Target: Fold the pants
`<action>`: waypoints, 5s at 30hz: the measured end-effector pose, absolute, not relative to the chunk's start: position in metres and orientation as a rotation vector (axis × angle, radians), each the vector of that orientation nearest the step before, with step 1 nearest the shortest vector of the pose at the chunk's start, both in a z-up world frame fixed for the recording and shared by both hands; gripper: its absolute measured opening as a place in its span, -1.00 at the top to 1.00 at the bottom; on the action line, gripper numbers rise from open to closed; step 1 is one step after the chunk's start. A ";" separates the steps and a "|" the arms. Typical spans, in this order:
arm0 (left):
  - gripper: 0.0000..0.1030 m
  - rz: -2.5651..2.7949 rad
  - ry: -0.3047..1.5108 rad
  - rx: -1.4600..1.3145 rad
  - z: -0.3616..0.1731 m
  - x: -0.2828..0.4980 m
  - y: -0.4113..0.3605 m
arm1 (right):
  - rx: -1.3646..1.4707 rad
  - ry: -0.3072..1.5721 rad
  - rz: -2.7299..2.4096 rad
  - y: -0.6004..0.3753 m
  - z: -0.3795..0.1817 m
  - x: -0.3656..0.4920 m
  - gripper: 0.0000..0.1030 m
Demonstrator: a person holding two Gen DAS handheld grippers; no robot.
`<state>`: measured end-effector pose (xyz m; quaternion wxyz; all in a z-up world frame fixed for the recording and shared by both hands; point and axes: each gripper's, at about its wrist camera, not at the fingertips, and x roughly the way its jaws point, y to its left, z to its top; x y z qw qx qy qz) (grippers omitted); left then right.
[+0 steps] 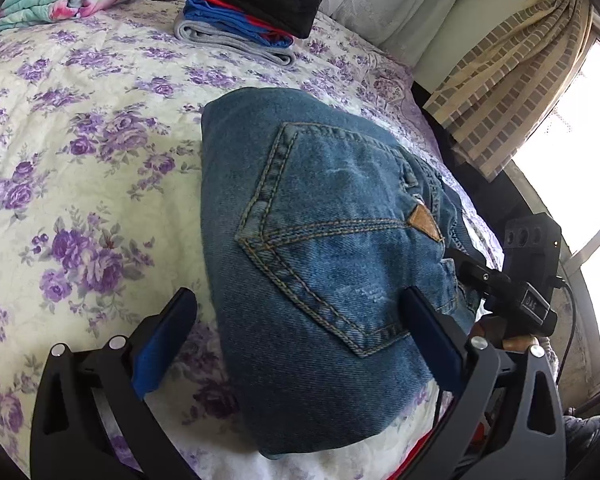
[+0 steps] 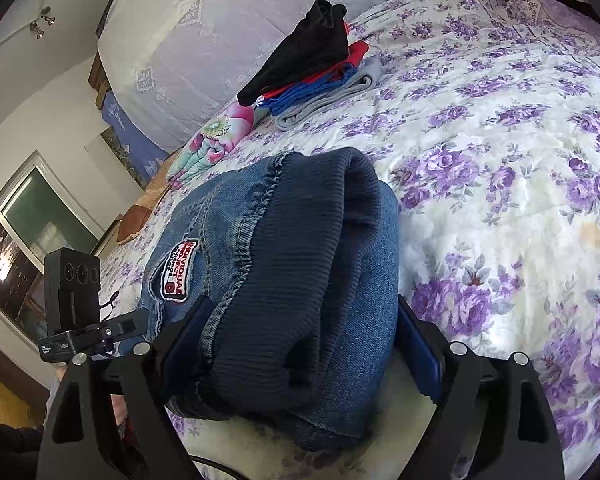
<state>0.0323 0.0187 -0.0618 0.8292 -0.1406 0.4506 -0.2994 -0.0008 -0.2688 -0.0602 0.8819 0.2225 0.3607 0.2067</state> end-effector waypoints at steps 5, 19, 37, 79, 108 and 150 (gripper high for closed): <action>-0.57 -0.630 0.927 -0.286 -0.053 0.022 0.014 | 0.439 0.726 0.420 -0.264 -0.059 -0.005 -0.50; -0.28 -0.560 0.848 -0.190 -0.025 0.010 0.008 | 0.335 0.610 0.360 -0.251 -0.035 -0.026 -0.21; -0.26 -0.507 0.682 -0.120 0.068 0.082 0.011 | 0.261 0.492 0.402 -0.236 0.059 0.056 -0.20; -0.92 -0.049 0.582 0.086 -0.012 0.278 0.004 | 0.336 0.652 0.176 -0.229 -0.022 0.287 -0.68; -0.92 -0.024 0.616 0.114 0.009 0.229 -0.019 | 0.115 0.460 0.042 -0.195 0.032 0.178 -0.92; -0.92 -0.006 0.613 0.114 0.006 0.217 -0.016 | 0.144 0.432 0.056 -0.193 0.017 0.176 -0.92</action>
